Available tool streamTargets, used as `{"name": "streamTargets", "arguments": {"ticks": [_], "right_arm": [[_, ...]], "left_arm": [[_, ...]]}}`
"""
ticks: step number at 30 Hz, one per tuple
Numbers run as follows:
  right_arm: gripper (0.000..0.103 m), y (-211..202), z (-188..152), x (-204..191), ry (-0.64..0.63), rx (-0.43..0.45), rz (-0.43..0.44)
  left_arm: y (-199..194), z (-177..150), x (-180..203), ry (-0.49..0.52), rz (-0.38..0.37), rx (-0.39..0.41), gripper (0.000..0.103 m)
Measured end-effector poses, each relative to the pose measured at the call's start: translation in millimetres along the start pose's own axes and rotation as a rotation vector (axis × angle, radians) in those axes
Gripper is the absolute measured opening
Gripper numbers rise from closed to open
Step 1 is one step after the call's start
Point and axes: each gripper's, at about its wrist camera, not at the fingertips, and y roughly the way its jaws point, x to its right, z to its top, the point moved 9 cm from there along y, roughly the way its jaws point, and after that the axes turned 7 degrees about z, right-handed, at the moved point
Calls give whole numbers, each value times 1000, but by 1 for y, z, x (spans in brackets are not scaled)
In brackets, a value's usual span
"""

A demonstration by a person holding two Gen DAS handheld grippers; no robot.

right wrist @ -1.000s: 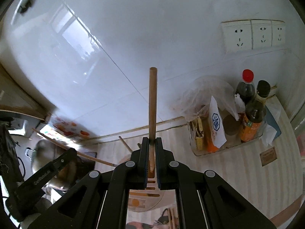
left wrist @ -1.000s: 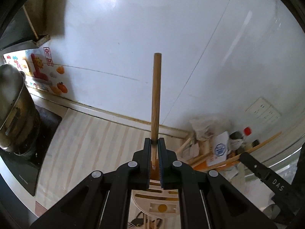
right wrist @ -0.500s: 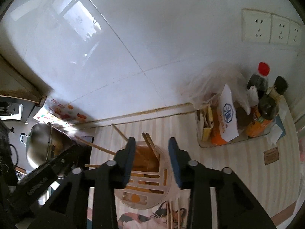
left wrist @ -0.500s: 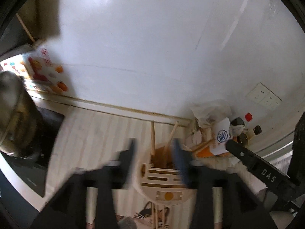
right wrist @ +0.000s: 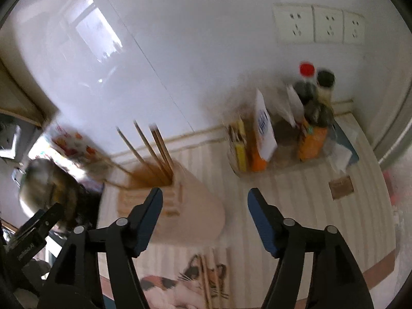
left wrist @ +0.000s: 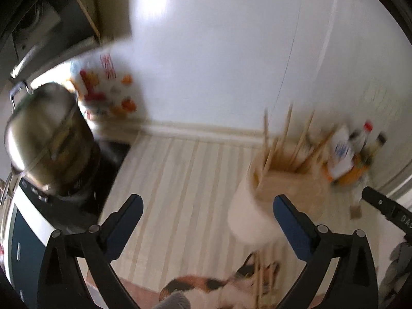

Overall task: Organize utensils
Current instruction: 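Open both tools to drop the chopsticks into the holder, then grasp a chopstick from the mat with the left tool while the right tool grasps another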

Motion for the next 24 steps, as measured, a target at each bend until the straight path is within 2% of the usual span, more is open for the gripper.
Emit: {"name": "streamTargets", "arguments": {"ticks": [2,4,9,11,14,18,20,22,24], "right_arm": [[71,14,-24,10,-5,-48,-25],[71,32,-54,21,-4,-112,-46],[68,89,-134,43,18,-302,-73],[56,108,-162,49,30,-372,-76],[44,133,-197,59,52,-454,-93],[36,151,-219,66,58,-500,-112],[24,154,-223,65,12,-500,-133],[7,153,-225,67,-55,-501,-190],[7,148,-223,77,-68,-479,-240]], "left_arm": [[22,-29,-3,2,22,-47,103],[55,-69,-2,14,25,-134,103],[119,-151,-1,87,88,-328,103],[134,-175,1,112,98,-380,103],[147,-204,8,142,92,-447,102],[151,-223,25,188,68,-478,100],[151,-225,35,190,45,-488,100],[149,-226,50,160,-20,-516,94],[149,-228,65,133,-90,-548,70]]}}
